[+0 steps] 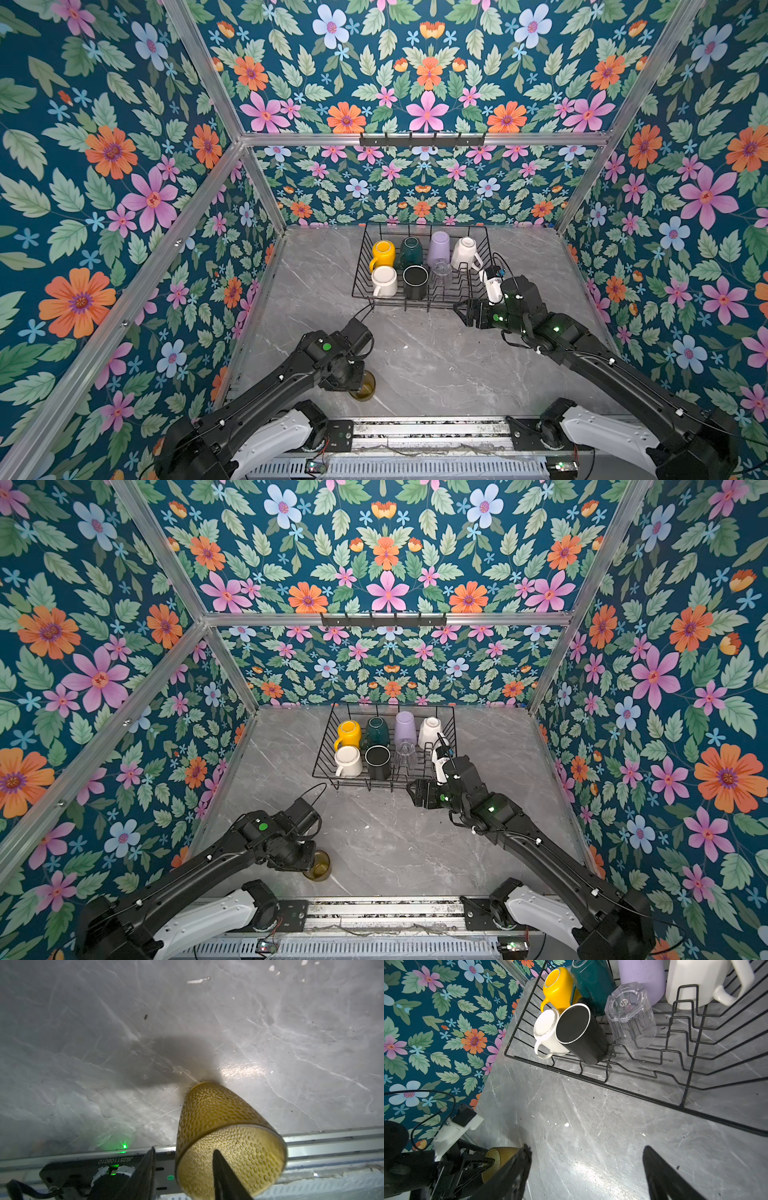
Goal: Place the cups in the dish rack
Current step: 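Open the left gripper, move it to the amber glass and grasp it, then lift the amber glass over the rack while the right gripper moves to take it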
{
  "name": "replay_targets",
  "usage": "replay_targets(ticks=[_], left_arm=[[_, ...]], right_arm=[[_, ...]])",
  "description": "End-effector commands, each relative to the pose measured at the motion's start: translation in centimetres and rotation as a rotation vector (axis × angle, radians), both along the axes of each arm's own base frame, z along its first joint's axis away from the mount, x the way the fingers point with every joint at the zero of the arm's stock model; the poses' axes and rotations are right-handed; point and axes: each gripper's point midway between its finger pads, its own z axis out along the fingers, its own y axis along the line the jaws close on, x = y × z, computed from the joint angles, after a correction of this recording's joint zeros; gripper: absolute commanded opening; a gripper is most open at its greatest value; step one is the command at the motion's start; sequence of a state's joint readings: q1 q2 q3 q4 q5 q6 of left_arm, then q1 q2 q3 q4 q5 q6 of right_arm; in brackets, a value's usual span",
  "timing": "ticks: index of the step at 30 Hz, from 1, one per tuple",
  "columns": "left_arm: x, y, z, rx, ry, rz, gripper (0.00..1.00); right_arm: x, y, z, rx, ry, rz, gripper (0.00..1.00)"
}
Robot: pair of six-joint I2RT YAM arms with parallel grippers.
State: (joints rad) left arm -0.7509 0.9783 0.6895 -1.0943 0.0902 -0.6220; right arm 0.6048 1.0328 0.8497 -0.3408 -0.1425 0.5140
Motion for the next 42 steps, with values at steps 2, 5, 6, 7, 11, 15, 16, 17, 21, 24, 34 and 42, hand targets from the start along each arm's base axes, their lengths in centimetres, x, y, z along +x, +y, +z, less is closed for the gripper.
replay_targets(ticks=[2, 5, 6, 7, 11, 15, 16, 17, 21, 24, 34, 42], left_arm=[[0.4, -1.0, -0.6, -0.032, 0.0, 0.008, 0.33], [0.7, -1.3, -0.8, -0.04, -0.003, 0.004, 0.23], [0.9, -1.5, -0.7, -0.045, -0.009, 0.002, 0.2], [1.0, -1.6, -0.7, -0.048, -0.012, 0.003, 0.17], [1.6, -2.7, -0.3, -0.089, -0.026, -0.005, 0.0], [2.7, -3.5, 0.6, -0.111, -0.067, -0.021, 0.0], [3.1, -3.9, 1.1, -0.122, -0.084, -0.031, 0.0], [3.7, -4.4, 1.6, -0.139, -0.107, -0.041, 0.0], [7.6, -8.4, 5.4, -0.279, -0.263, -0.095, 0.0], [11.1, -12.7, 8.6, -0.437, -0.41, -0.17, 0.0], [15.4, -23.0, 18.1, -0.95, -0.557, -0.442, 0.0], [16.3, -23.1, 23.0, -1.333, -0.591, -0.538, 0.0]], right_arm=[[0.2, -0.2, 0.1, -0.009, -0.014, -0.011, 0.84], [0.2, -0.3, 0.0, -0.012, -0.014, -0.013, 0.84], [0.2, -0.3, 0.0, -0.012, -0.013, -0.013, 0.84], [0.2, -0.3, 0.0, -0.013, -0.013, -0.015, 0.84], [0.1, -0.4, -0.1, -0.015, -0.015, -0.015, 0.84], [0.1, -0.5, 0.1, -0.011, -0.024, -0.017, 0.85], [0.0, -0.5, 0.2, -0.007, -0.024, -0.017, 0.85], [-0.1, -0.4, 0.2, -0.002, -0.024, -0.013, 0.85], [-0.4, -0.2, 1.0, 0.027, -0.039, -0.001, 0.87], [-0.7, 0.0, 2.3, 0.082, -0.072, 0.017, 0.88], [-3.0, -2.7, 8.3, 0.368, -0.194, 0.009, 0.91], [-3.0, -3.3, 10.0, 0.535, -0.192, 0.066, 0.91]])
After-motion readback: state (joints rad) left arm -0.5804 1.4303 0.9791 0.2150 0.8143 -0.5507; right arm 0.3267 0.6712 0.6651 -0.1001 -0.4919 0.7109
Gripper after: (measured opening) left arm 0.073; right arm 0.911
